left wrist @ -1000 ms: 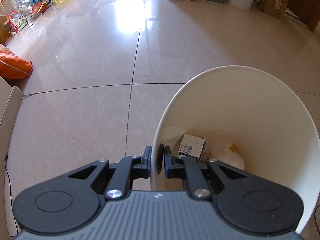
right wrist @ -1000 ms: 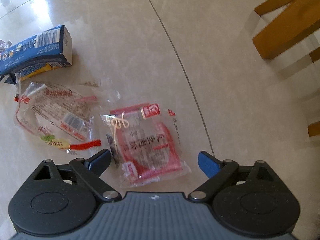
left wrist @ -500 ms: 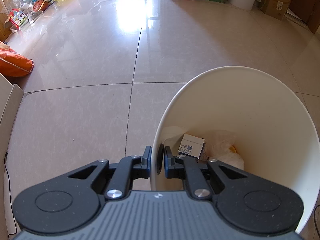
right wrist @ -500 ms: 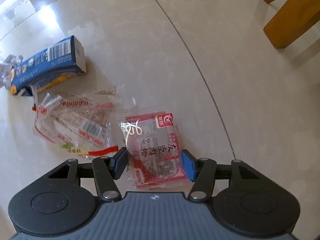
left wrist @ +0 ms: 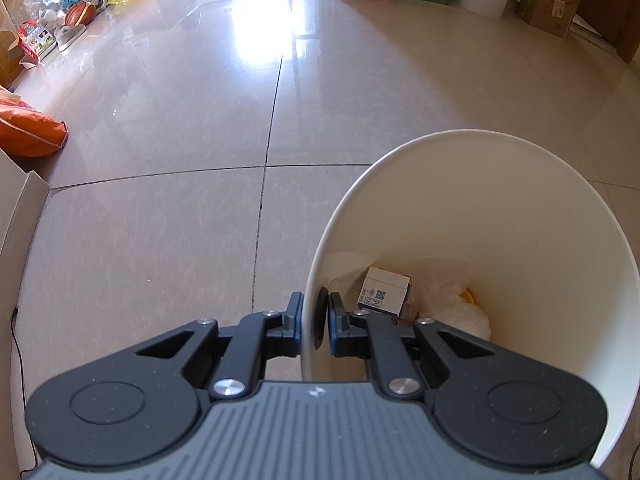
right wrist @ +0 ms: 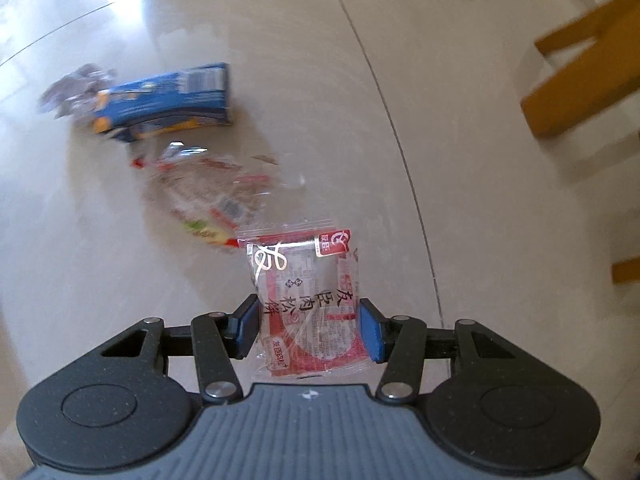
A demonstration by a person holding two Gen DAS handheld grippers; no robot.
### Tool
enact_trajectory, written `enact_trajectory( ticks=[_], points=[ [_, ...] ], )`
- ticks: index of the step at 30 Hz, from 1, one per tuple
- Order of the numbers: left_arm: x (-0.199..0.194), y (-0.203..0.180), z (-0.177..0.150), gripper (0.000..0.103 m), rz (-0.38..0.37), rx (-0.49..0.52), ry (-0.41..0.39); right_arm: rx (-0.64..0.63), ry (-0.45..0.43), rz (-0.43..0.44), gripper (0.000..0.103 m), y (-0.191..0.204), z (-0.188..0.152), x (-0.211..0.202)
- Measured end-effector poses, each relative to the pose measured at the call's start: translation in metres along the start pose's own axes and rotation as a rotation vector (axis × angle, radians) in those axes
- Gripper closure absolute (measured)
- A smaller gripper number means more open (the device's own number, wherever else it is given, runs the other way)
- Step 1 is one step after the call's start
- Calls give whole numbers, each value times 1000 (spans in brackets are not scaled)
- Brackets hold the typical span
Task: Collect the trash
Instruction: 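Grasp the red-and-white snack packet with the right gripper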
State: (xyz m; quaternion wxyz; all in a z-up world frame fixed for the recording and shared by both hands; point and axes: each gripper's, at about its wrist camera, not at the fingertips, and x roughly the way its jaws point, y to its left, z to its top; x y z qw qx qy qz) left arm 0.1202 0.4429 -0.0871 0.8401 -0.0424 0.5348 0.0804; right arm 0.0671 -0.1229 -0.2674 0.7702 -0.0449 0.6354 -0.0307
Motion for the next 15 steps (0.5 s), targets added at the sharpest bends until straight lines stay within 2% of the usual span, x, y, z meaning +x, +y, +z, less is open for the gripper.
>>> enact_trajectory(
  ticks=[4, 15],
  points=[
    [1, -1, 0, 93, 1, 0, 1, -72, -23, 48, 46, 10, -3, -31],
    [1, -2, 1, 93, 5, 3, 0, -272, -122, 181, 46, 74, 6, -127]
  ],
)
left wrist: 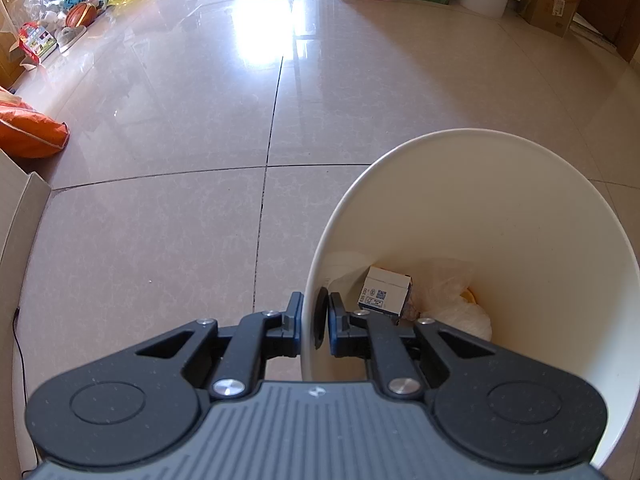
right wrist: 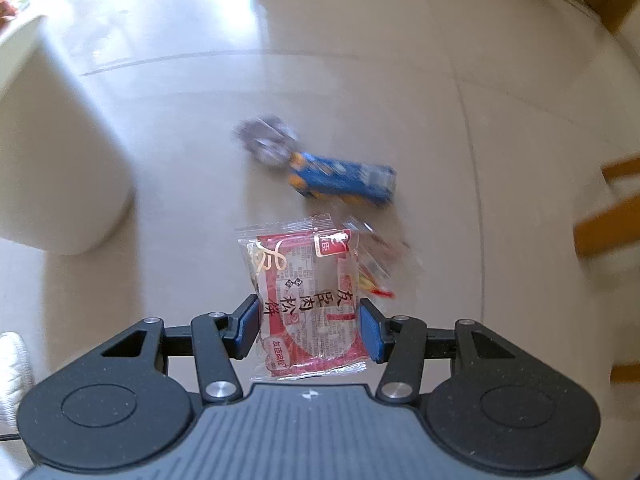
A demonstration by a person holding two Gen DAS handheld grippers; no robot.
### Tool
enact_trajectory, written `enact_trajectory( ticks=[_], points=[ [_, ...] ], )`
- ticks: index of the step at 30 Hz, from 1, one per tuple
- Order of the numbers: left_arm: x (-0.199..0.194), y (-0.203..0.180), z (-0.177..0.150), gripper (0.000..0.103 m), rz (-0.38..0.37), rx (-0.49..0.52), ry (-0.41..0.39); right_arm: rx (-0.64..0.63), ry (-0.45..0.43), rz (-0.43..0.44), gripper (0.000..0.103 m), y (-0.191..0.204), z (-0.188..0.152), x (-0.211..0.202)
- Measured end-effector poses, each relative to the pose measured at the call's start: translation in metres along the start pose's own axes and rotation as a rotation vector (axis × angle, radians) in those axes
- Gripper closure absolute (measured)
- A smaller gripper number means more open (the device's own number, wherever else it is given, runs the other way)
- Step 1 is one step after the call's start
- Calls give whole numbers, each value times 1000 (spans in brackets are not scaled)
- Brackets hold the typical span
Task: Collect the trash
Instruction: 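Grasp the red-and-white snack packet with the right gripper, then carry the snack packet over the bin and open the right gripper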
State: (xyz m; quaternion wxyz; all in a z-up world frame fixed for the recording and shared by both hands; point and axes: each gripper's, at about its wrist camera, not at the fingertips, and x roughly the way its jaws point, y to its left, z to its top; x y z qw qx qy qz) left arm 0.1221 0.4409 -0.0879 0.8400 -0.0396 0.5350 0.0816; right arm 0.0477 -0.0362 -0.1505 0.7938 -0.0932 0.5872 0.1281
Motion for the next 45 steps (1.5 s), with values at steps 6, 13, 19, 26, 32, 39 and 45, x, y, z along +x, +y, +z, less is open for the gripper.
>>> enact_trajectory(
  ticks=[6, 13, 19, 26, 32, 39, 45],
  points=[
    [0, -1, 0, 93, 3, 2, -1, -115, -84, 59, 46, 44, 26, -39],
    [0, -1, 0, 93, 4, 4, 1, -254, -210, 159, 46, 102, 66, -87],
    [0, -1, 0, 93, 4, 2, 1, -370, -331, 264, 46, 155, 104, -123],
    [0, -1, 0, 92, 5, 3, 1, -468, -371, 350, 29, 202, 121, -126],
    [-1, -1, 1, 93, 3, 3, 1, -447, -397, 351, 4, 195, 112, -127],
    [0, -1, 1, 93, 6, 2, 3, -390, -436, 271, 0, 178, 114, -126],
    [1, -1, 2, 93, 4, -1, 6, -349, -433, 191, 0, 157, 111, -117]
  ],
)
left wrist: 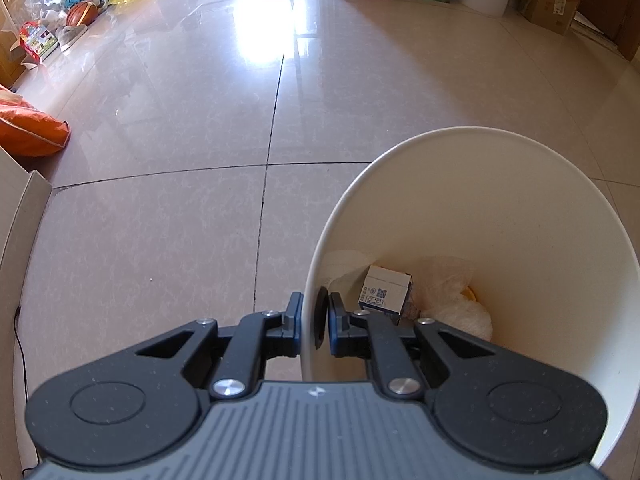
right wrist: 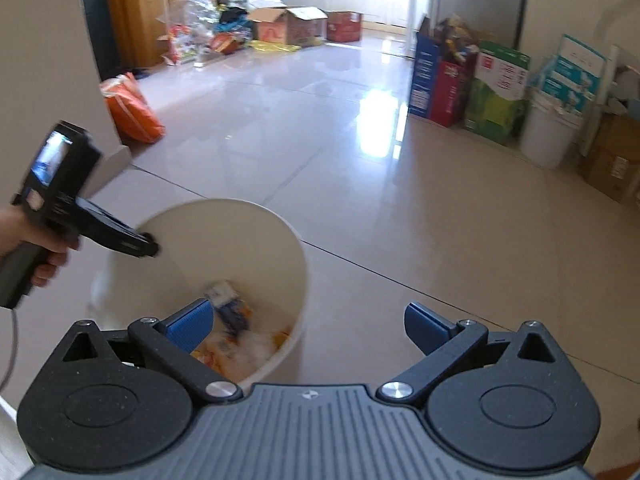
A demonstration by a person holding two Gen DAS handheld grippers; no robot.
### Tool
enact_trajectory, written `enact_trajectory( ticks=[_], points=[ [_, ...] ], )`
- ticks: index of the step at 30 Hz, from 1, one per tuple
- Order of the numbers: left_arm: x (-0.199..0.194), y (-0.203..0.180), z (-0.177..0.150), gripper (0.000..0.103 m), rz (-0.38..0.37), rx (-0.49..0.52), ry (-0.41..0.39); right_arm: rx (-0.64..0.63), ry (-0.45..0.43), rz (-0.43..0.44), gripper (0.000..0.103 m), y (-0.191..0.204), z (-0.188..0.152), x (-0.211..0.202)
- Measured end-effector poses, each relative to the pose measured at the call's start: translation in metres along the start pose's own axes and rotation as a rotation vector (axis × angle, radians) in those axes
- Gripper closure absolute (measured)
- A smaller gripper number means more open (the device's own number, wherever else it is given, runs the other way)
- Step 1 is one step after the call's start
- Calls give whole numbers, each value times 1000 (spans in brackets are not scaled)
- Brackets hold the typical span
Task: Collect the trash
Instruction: 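Carry the snack packet over the bin and open the right gripper, then grasp the clear snack bag with red strip using the right gripper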
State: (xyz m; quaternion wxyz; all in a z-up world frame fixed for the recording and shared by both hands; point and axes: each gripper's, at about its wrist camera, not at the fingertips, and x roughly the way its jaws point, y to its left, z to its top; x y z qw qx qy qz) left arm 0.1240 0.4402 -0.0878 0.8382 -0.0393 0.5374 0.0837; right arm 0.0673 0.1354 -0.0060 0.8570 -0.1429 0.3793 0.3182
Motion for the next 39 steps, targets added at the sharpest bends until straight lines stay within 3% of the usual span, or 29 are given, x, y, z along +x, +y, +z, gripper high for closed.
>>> enact_trajectory(
  ticks=[7, 13, 19, 26, 35, 39],
  points=[
    [1, 0, 0, 93, 1, 1, -1, 83, 45, -123, 0, -45, -32, 8],
    [1, 0, -1, 93, 0, -1, 0, 139, 112, -186, 0, -91, -81, 37],
    [0, 2, 0, 93, -2, -13, 4, 174, 260, -218, 0, -132, -146, 94],
    [0, 3, 1, 93, -1, -12, 5, 188, 433, -248, 0, -149, -217, 154],
    [1, 2, 0, 92, 2, -10, 4, 209, 501, -274, 0, -165, -238, 199],
    [1, 1, 0, 92, 2, -9, 6, 262, 572, -249, 0, -176, -248, 212]
  ],
)
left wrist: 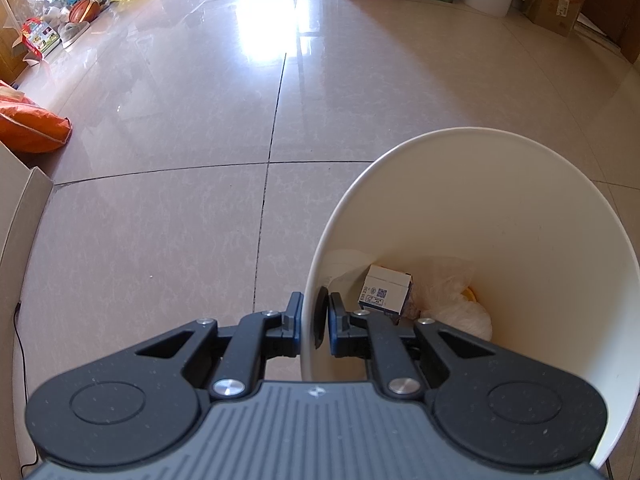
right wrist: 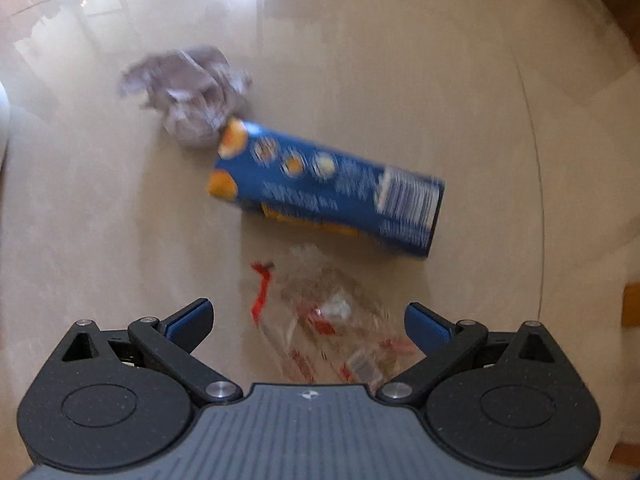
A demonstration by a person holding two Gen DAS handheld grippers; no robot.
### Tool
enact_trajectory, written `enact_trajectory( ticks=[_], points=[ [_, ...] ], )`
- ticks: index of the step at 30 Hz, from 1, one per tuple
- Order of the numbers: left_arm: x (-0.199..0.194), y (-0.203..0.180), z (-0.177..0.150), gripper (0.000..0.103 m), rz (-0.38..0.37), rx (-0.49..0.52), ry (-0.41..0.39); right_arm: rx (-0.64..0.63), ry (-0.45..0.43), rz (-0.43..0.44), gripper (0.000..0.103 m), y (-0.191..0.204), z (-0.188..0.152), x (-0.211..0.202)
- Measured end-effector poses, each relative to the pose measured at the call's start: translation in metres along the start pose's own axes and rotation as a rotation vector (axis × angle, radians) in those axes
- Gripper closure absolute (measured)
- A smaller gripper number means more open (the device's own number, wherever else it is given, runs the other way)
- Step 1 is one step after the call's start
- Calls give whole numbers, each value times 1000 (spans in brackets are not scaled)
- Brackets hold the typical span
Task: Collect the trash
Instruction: 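Grasp the clear snack bag with red strip using the right gripper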
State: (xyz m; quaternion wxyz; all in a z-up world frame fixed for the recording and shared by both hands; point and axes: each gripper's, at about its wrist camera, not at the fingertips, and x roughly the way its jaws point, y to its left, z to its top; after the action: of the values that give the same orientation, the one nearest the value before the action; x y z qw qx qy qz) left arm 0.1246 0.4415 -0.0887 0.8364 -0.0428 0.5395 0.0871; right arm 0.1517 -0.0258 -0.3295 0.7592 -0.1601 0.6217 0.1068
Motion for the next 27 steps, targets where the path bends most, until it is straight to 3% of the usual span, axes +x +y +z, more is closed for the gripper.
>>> enact_trajectory(
  ticks=[10, 13, 20, 23, 27],
  points=[
    [-1, 0, 1, 92, 2, -2, 4, 139, 80, 173, 0, -9, -32, 4],
    [-1, 0, 2, 92, 1, -4, 5, 107, 71, 164, 2, 2, -35, 5],
    [-1, 0, 2, 92, 1, -3, 4, 60, 46, 125, 31, 18, -34, 1],
    [-1, 0, 2, 92, -1, -4, 4, 72, 45, 115, 48, 18, -37, -5],
    [-1, 0, 1, 93, 0, -4, 4, 75, 40, 101, 61, 17, -40, -12]
  ],
)
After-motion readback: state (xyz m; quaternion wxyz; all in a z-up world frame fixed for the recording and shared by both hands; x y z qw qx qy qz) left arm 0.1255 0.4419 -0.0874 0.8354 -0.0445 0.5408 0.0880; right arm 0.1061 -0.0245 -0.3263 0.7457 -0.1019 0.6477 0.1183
